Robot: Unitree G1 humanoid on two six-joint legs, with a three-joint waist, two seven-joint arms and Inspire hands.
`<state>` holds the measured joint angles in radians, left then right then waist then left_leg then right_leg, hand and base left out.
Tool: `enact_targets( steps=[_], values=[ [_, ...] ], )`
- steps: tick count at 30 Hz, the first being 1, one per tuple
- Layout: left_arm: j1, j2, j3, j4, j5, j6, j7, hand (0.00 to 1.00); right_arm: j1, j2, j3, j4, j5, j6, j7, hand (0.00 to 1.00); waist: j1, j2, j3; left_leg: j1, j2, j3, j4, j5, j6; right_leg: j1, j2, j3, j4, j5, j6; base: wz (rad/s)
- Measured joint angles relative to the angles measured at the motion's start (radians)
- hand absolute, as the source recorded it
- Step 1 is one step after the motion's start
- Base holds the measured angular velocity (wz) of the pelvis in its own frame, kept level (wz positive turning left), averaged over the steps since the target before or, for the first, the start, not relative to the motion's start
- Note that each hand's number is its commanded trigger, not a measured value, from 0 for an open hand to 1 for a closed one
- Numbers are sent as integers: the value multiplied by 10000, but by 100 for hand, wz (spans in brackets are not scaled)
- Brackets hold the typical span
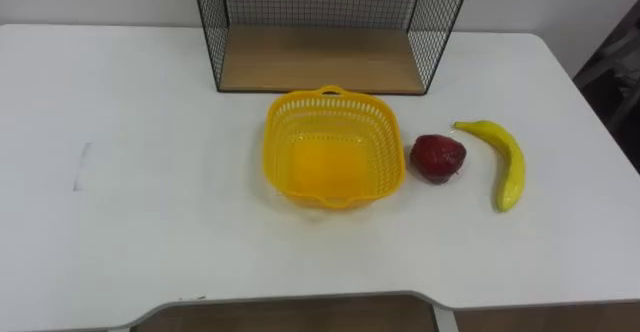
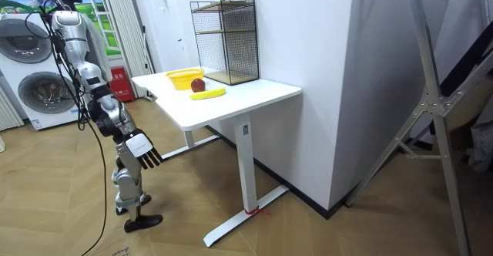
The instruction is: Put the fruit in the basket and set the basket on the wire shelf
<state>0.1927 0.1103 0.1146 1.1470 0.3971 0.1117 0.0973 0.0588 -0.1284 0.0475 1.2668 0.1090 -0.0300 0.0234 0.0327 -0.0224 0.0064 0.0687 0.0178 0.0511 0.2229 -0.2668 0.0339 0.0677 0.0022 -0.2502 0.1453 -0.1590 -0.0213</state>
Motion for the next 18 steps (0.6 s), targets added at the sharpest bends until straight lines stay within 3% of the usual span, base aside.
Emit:
enact_targets(
  steps=[18],
  values=[
    [317,-45,983,43,-483,197,878,0,33,-4,-504,161,70,306,-549,0,11,119,-22,124,-91,-5,-69,2,5,105,-3,-4,37,-6,9,0]
  ],
)
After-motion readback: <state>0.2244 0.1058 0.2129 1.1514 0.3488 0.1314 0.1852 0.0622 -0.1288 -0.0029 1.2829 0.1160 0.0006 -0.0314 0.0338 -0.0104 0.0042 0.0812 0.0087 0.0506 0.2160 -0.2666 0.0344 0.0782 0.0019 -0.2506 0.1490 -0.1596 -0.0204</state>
